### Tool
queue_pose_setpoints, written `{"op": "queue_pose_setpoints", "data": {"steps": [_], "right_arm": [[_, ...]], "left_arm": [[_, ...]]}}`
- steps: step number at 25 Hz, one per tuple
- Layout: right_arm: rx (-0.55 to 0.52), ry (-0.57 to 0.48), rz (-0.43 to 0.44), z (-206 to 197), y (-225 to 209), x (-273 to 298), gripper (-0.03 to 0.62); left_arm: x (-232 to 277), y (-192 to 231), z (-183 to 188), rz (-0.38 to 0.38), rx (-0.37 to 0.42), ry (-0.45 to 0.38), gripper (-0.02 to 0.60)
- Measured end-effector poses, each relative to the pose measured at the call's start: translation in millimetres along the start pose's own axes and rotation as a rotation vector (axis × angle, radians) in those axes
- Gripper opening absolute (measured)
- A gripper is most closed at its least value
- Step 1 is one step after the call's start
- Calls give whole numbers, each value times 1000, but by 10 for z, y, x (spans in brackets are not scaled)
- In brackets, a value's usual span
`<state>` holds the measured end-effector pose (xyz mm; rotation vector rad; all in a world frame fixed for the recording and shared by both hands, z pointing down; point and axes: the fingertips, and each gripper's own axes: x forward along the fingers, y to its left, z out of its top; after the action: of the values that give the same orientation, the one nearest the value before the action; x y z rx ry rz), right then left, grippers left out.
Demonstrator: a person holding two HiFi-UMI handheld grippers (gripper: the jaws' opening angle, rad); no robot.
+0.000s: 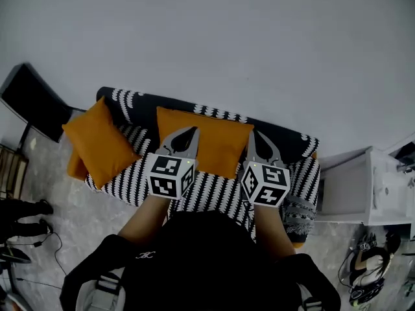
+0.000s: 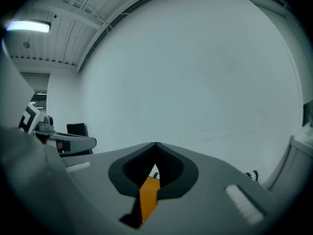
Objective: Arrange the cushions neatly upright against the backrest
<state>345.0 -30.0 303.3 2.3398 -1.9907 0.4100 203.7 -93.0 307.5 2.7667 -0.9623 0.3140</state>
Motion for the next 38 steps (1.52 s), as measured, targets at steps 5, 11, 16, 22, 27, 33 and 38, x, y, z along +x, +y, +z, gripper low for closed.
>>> {"op": "queue_pose_setpoints", "data": {"steps": [5,11,16,22,27,33,38], "right_arm": [[1,21,58,-118,48,26,6],[-1,132,279,-554,523,215,6],[-18,220,436,-837,1202,329,6],[-93,241,613,-928,2312,274,6],[-115,274,686,-1071,3302,209,6],[-178,283,726,-1249,4607,168,6],[-193,276,714,-1341,5352,119,6]], "left_arm": [[-160,42,-60,82,8,-22,9],[-649,311,-454,294,-85,44,9],[-1264,633,-812,449,-163,86,9],[-2105,1118,-965,569,-261,24,9],[-2775,1635,-1116,595,-290,-7,9],[-3620,2576,-1323,625,-318,-17,9],[-4128,3093,-1542,607,-339,11,9]]}}
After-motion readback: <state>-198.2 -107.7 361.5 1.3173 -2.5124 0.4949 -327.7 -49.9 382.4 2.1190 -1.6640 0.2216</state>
